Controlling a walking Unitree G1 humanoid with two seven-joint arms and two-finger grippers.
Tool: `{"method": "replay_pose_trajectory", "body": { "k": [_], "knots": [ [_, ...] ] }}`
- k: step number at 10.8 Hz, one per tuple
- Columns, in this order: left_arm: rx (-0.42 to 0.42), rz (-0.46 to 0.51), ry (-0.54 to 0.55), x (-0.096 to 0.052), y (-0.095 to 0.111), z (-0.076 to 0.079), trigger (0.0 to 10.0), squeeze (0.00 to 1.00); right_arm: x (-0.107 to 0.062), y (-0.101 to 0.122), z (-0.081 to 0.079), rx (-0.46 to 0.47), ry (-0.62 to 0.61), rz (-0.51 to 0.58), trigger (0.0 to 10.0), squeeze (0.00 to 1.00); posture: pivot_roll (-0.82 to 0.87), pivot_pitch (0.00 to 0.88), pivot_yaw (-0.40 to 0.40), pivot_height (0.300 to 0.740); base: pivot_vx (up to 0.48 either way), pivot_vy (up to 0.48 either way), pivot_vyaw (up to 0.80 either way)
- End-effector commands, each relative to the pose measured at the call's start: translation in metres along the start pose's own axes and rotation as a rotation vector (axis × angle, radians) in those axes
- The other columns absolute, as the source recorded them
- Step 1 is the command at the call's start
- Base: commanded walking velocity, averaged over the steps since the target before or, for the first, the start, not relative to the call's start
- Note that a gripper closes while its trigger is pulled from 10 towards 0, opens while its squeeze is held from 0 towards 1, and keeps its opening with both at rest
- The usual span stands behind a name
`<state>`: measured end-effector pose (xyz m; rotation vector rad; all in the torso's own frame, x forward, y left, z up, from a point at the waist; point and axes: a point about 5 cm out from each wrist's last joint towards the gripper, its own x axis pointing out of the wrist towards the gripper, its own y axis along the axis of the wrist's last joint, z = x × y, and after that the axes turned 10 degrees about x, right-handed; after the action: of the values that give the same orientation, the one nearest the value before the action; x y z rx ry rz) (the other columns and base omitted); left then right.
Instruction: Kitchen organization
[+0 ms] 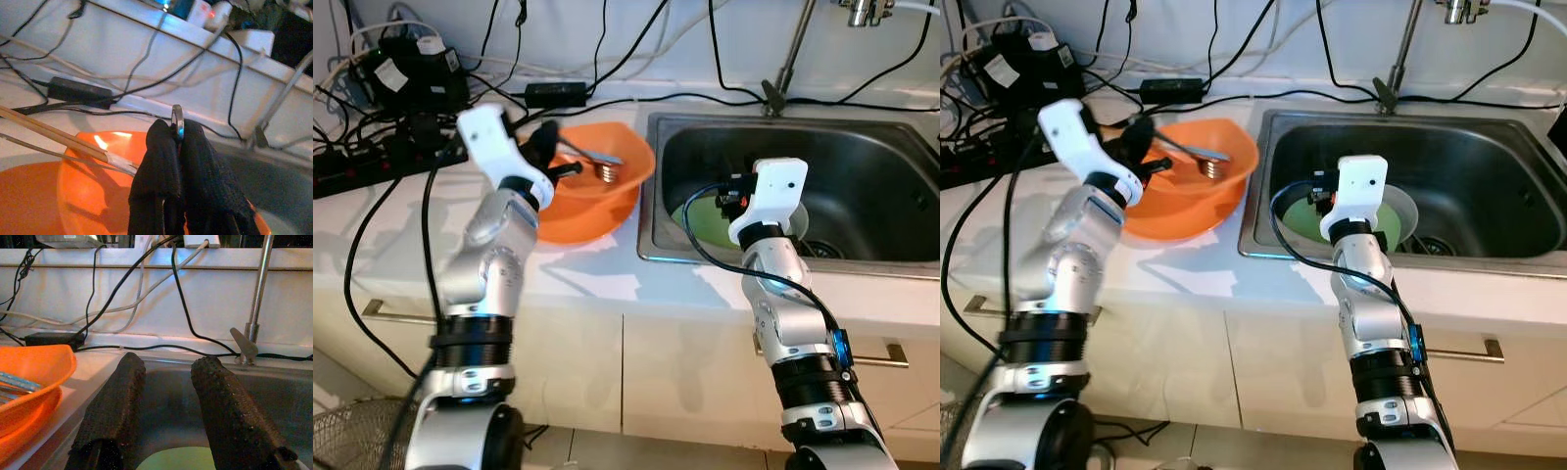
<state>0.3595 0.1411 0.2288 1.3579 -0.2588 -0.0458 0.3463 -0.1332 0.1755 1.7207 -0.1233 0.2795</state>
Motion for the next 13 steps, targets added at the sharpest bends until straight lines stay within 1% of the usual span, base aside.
{"method": "replay_pose_trajectory", "body": {
  "k": [1,2,3,4,5,6,7,8,9,10,11,12,13],
  "knots": [
    [0.044,-0.039,-0.019,-0.003,0.0,0.0,10.0,0.0,0.005,0.005,-0.004,0.005,0.018,0.013,10.0,0.0,0.06,0.0,0.041,0.74,0.0,0.0,0.0],
    [0.08,-0.063,0.022,-0.004,0.003,-0.008,10.0,0.0,0.005,0.005,-0.004,0.005,0.021,0.01,10.0,0.0,0.07,0.0,0.039,0.74,0.0,0.0,0.0],
    [0.162,-0.093,0.064,-0.006,0.006,-0.017,10.0,0.0,0.005,0.004,-0.004,0.005,0.023,0.007,10.0,0.0,0.07,0.0,0.039,0.74,0.0,0.0,0.0],
    [0.262,-0.123,0.104,-0.009,0.008,-0.025,10.0,0.0,0.005,0.004,-0.004,0.005,0.024,0.006,10.0,0.0,0.07,0.0,0.038,0.74,0.0,0.0,0.0],
    [0.346,-0.152,0.128,-0.012,0.011,-0.031,10.0,0.0,0.005,0.004,-0.005,0.006,0.025,0.005,10.0,0.0,0.07,0.0,0.037,0.74,0.0,0.0,0.0],
    [0.427,-0.174,0.17,-0.016,0.018,-0.04,10.0,0.0,0.005,0.003,-0.005,0.007,0.027,0.004,10.0,0.0,0.08,0.0,0.037,0.74,0.0,0.0,0.0],
    [0.44,-0.171,0.188,-0.017,0.022,-0.043,10.0,0.0,0.005,0.003,-0.006,0.008,0.028,0.003,10.0,0.0,0.08,0.0,0.036,0.74,0.0,0.0,0.0],
    [0.449,-0.152,0.183,-0.018,0.036,-0.046,10.0,0.0,0.005,0.002,-0.007,0.011,0.031,-0.001,10.0,0.0,0.08,0.0,0.036,0.74,0.0,0.0,0.0],
    [0.472,-0.138,0.162,-0.018,0.041,-0.046,10.0,0.0,0.005,0.002,-0.008,0.013,0.033,-0.004,10.0,0.0,0.08,0.0,0.038,0.74,0.0,0.0,0.0],
    [0.501,-0.12,0.128,-0.018,0.048,-0.041,10.0,0.0,0.005,0.001,-0.009,0.015,0.033,-0.006,10.0,0.0,0.08,0.0,0.04,0.74,0.0,0.0,0.0],
    [0.507,-0.113,0.11,-0.018,0.05,-0.037,10.0,0.0,0.005,0.001,-0.009,0.015,0.034,-0.006,10.0,0.0,0.08,0.0,0.041,0.74,0.0,0.0,0.0],
    [0.484,-0.11,0.058,-0.018,0.053,-0.03,10.0,0.0,0.005,0.001,-0.007,0.014,0.031,-0.007,10.0,0.0,0.08,0.0,0.043,0.74,0.0,0.0,0.0],
    [0.439,-0.109,0.014,-0.017,0.055,-0.025,10.0,0.0,0.005,0.001,-0.006,0.012,0.028,-0.007,10.0,0.0,0.08,0.0,0.044,0.74,0.0,0.0,0.0]
  ]
}}
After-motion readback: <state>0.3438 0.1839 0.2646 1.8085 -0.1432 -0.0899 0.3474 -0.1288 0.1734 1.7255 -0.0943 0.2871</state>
